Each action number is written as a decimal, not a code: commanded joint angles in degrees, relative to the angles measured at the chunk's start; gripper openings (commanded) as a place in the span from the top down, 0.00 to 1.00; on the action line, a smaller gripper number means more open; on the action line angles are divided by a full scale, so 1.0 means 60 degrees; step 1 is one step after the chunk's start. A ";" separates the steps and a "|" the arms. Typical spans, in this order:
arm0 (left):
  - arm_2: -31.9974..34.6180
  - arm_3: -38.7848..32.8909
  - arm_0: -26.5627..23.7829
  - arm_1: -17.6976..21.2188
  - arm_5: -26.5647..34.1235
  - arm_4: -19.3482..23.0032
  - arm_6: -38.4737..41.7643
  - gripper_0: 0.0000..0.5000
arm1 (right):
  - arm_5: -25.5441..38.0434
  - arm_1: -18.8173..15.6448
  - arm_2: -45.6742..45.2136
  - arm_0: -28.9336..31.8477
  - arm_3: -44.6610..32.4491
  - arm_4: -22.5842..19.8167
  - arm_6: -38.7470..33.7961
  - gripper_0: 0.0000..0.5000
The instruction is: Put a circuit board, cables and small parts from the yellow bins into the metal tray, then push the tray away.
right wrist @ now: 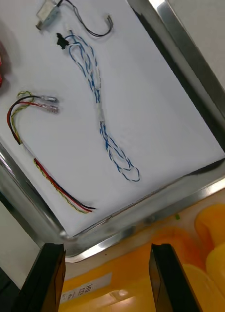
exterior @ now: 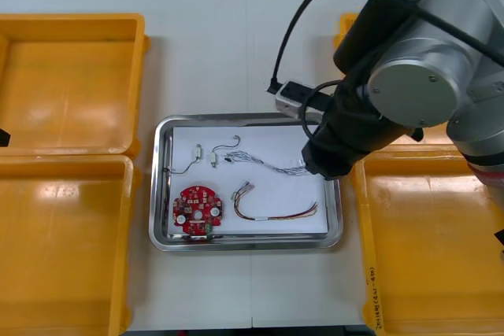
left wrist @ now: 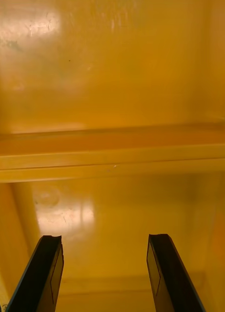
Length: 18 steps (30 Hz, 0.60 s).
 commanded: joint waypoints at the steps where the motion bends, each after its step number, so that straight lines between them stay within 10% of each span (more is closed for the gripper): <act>1: 0.0553 -0.0607 0.0593 0.0481 0.0062 0.0154 -0.0130 0.00 | 0.0046 -0.0584 -0.1094 0.0903 -0.0907 -0.0123 -0.0649 0.00; 18: 0.0626 -0.0739 0.0812 0.0481 0.0062 0.0330 -0.0130 0.00 | 0.0046 -0.1786 -0.3760 0.3540 -0.2343 -0.1149 -0.3330 0.00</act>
